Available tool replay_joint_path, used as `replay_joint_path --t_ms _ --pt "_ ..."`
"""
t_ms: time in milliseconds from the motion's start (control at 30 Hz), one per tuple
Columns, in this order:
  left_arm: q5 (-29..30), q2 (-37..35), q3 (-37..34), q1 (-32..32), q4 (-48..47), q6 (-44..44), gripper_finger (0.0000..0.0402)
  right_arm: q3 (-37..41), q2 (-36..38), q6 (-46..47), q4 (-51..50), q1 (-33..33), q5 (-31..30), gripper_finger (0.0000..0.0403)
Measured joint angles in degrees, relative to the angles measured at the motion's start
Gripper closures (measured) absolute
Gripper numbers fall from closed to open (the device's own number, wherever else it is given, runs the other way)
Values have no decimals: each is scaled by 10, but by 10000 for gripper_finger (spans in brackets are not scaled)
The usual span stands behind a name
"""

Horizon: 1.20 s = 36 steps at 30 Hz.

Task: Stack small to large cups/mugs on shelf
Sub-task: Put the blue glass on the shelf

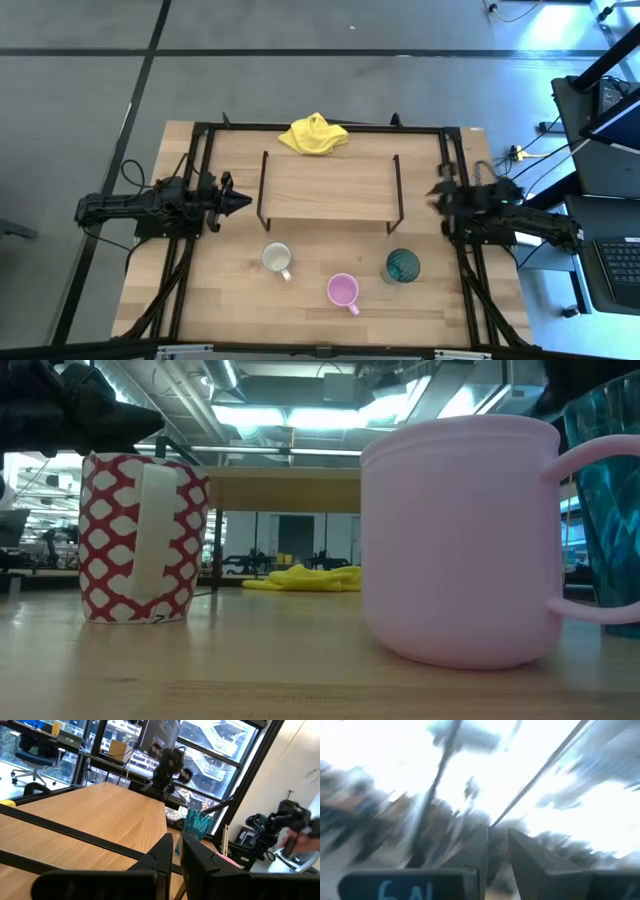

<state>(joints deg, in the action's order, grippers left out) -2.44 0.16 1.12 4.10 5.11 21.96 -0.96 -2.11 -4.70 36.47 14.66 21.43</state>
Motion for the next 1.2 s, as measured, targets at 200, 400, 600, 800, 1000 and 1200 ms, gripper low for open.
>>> replay_joint_path --t_ms 200,400,600,800,1000,1200 --pt "0 0 0 0 0 0 374 -105 -4 -16 128 0 -12 326" --pt "0 0 0 0 0 0 374 -377 -113 -109 -273 0 62 326" --pt "0 0 0 0 0 0 374 -599 -279 42 -596 0 34 326" --pt "0 0 0 0 0 0 374 -747 -409 105 -1010 -10 207 326" --pt "0 0 0 0 0 0 374 -789 -502 138 -1142 -87 311 326" --pt "0 0 0 0 0 0 374 -832 -590 138 -991 -215 294 326"
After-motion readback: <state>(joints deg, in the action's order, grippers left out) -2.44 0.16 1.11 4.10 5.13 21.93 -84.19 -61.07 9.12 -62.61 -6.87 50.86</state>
